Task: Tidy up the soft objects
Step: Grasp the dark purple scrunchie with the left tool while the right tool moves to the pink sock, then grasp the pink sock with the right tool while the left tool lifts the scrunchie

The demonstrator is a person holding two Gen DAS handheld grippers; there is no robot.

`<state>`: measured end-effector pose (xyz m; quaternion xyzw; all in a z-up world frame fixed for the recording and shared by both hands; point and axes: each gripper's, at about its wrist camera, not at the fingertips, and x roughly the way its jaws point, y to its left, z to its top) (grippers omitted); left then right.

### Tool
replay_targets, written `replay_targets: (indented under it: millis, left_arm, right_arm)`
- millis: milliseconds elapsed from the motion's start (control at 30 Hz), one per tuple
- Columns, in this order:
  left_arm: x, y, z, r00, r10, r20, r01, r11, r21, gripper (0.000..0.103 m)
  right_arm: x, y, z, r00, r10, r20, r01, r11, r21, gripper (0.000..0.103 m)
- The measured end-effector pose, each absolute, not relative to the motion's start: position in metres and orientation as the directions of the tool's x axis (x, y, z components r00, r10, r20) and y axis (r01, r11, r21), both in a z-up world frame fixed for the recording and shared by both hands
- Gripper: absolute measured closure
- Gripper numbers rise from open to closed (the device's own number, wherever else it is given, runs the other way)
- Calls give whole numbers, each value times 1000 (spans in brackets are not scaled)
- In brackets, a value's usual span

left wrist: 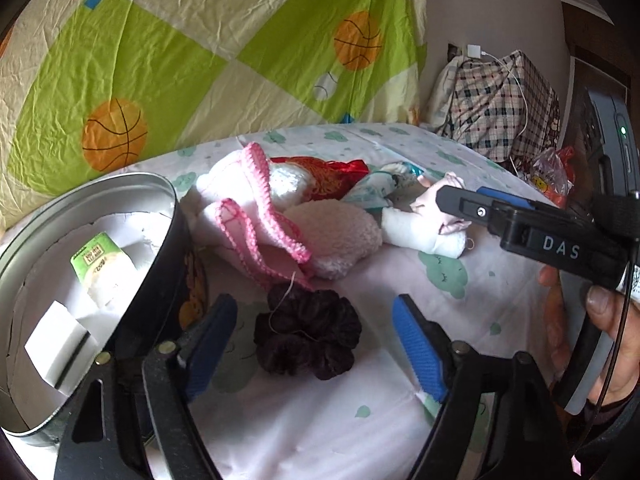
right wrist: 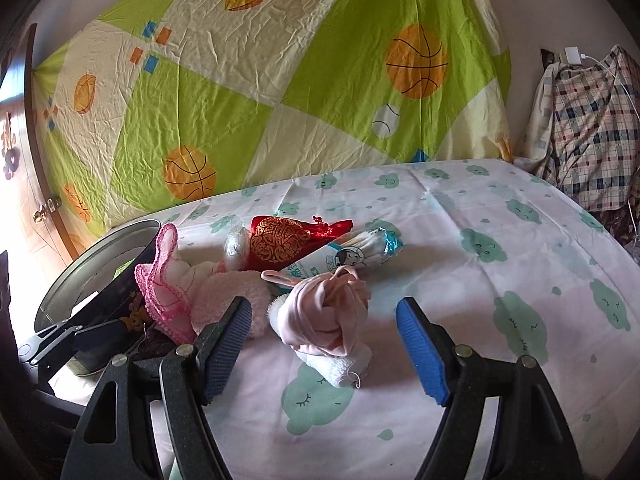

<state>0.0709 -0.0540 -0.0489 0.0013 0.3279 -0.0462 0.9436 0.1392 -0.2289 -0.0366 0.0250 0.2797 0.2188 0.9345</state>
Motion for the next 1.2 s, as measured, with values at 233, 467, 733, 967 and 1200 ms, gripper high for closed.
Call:
replay_targets:
  millis: [233,467,733,967,1200]
  left_arm:
    - [81,-51,-54,752,-87,-653,99,995,-19,23]
    - [87,-42,-54,746,-68,-663,82,997,-10,21]
    - [83,-57,-57,728,-106,-677,169,985,28,24]
    - [87,-53,-64,696,-124,-707,163,987,-13,56]
    - [77,-50,-56,761,-102,-640,137,991,4,65]
  right_arm:
    - [140,-228,-38,743,419,-522,-389,905,173,26]
    - [142,-227,-40,739,408,-537,-381,909,167,26]
    - [144,-224,-43,726,401,-559,-383,910,157,26]
    - [146,-220,-44,722,381,-578,-373,917,140,26]
    - [148,-221,-39,740,386,-551,-362,919,159,29]
